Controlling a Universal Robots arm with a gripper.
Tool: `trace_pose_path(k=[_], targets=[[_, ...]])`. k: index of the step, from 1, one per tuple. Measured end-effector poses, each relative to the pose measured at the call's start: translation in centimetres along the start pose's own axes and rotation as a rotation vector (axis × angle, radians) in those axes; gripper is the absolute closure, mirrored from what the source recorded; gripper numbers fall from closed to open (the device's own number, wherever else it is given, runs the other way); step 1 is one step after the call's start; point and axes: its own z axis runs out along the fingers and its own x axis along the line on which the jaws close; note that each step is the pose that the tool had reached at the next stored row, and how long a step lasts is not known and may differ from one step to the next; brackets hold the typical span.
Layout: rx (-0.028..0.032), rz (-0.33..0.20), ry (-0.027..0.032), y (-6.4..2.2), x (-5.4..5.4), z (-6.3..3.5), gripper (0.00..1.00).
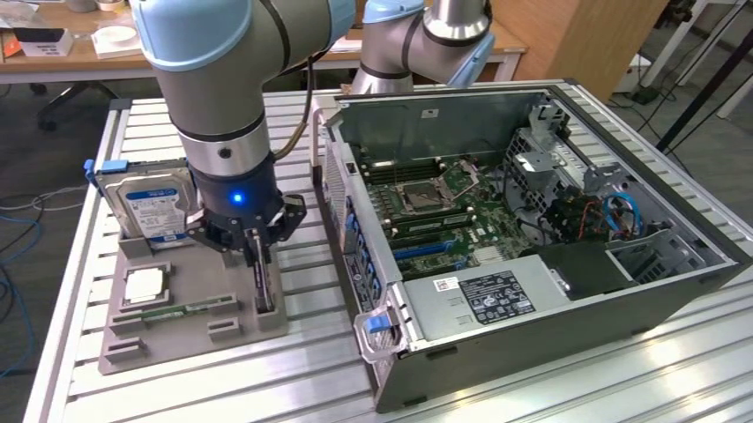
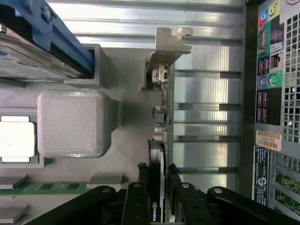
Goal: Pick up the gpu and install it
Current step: 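Pick up the gpu and move the gpu toward the slot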
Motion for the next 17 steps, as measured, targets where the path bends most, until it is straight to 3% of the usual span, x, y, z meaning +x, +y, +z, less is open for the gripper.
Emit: trace_pose_path(k=[17], targets=[[0.0,0.0,0.0,0.0,0.0,0.0,0.74]])
